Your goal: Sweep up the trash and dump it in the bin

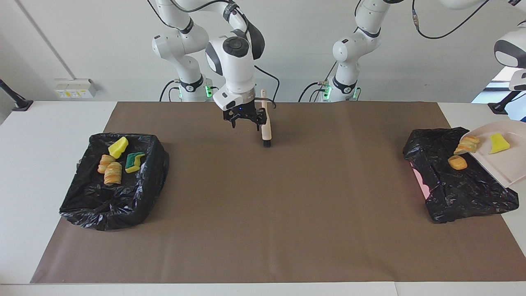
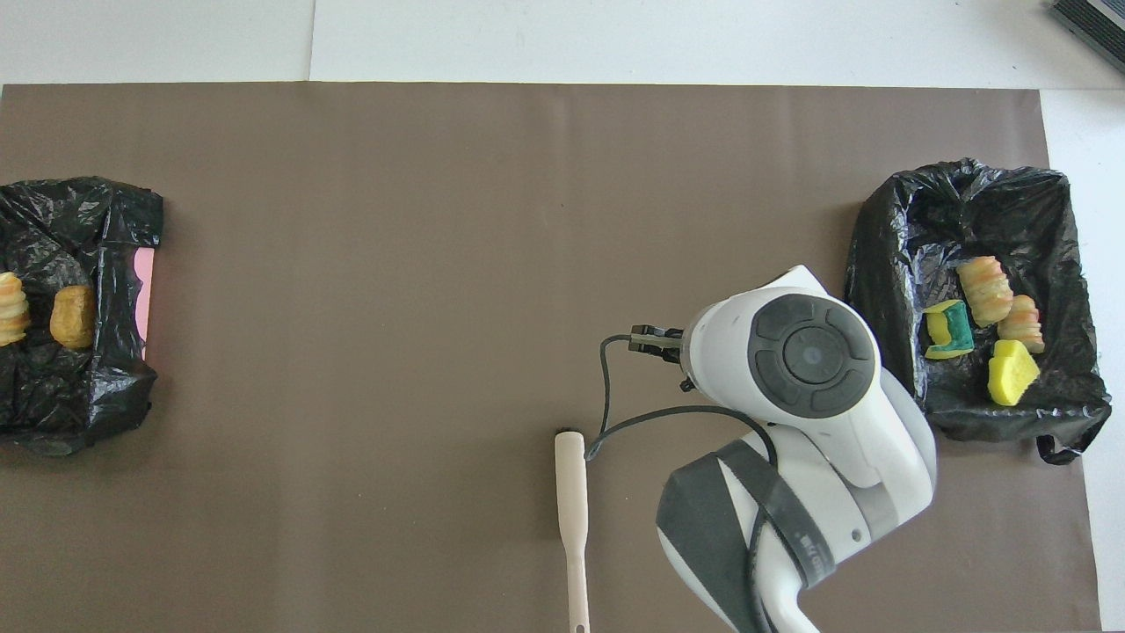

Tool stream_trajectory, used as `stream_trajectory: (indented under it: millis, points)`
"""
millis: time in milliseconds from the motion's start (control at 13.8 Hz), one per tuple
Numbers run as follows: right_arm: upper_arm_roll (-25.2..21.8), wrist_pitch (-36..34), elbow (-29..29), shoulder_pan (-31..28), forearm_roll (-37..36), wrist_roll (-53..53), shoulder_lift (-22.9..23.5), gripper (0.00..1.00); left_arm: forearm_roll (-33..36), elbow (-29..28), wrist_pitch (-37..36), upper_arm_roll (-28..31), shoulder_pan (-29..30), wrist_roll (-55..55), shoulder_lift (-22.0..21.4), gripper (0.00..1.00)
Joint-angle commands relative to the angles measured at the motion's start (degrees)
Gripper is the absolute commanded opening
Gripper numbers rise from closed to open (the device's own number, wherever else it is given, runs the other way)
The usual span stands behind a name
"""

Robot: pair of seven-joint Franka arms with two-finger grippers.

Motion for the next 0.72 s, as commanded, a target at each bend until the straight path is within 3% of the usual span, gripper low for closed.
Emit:
stream_trajectory:
  millis: [0, 507, 652]
  points:
    - [0.72, -0.92, 4.06, -3.09, -1.24, -1.69, 0.25, 1.00, 2.46, -0.63, -1.96, 0.42, -1.41, -1.17, -3.11, 0.00]
    - [0.46, -13.47, 14.61, -9.06, -0.10, -8.00, -2.30, 1.00, 3.17, -0.80, -6.09, -0.20, -4.22, -6.43, -4.52, 0.00]
    - [0.46, -14.89, 15.15, -10.92, -0.09, -9.25, -3.27, 1.00, -7.31, -1.33, -10.83, -0.90, -5.10, -7.06, -4.69, 0.00]
